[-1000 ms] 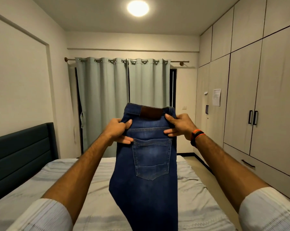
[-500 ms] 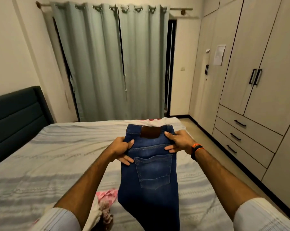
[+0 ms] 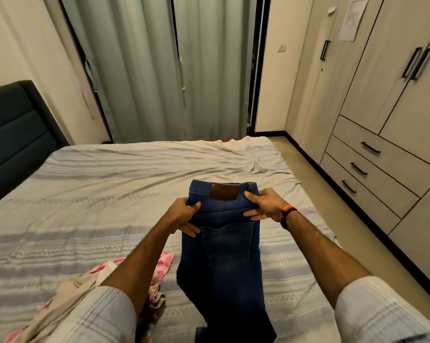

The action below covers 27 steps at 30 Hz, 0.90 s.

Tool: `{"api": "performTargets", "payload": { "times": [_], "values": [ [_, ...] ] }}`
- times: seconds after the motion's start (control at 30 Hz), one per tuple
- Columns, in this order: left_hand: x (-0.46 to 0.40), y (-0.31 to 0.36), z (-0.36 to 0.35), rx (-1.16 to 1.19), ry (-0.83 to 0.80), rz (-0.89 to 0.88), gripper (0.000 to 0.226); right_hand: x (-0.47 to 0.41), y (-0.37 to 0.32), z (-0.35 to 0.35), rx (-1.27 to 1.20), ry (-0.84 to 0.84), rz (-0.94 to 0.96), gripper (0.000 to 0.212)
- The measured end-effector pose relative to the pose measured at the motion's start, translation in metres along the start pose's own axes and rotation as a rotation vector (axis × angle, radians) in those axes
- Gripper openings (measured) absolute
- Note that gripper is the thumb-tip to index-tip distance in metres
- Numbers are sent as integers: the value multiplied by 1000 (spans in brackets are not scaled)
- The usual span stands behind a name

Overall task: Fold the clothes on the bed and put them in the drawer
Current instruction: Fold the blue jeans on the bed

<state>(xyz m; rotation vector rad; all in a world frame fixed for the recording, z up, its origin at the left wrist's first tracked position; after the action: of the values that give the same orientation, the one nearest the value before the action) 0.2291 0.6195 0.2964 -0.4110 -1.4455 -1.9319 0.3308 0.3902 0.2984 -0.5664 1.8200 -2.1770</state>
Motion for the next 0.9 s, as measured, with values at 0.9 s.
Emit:
{"api": "performTargets", "payload": {
  "times": [0.9],
  "values": [
    [103, 224, 78, 228, 243, -873, 15, 18, -246, 73, -127, 230, 913, 23]
  ]
}}
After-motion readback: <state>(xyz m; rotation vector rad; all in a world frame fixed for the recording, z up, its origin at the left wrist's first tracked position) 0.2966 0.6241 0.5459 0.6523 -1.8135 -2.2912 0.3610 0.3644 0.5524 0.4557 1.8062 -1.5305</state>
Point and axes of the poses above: each hand's wrist, its own x-axis away from the middle knuckle, its own z-axis out of the back of the hand, y = z × x, the point moved 6 cm from there along -x, towards the middle knuckle, and after that the axes turned 14 degrees about z, right-handed, at the moved point
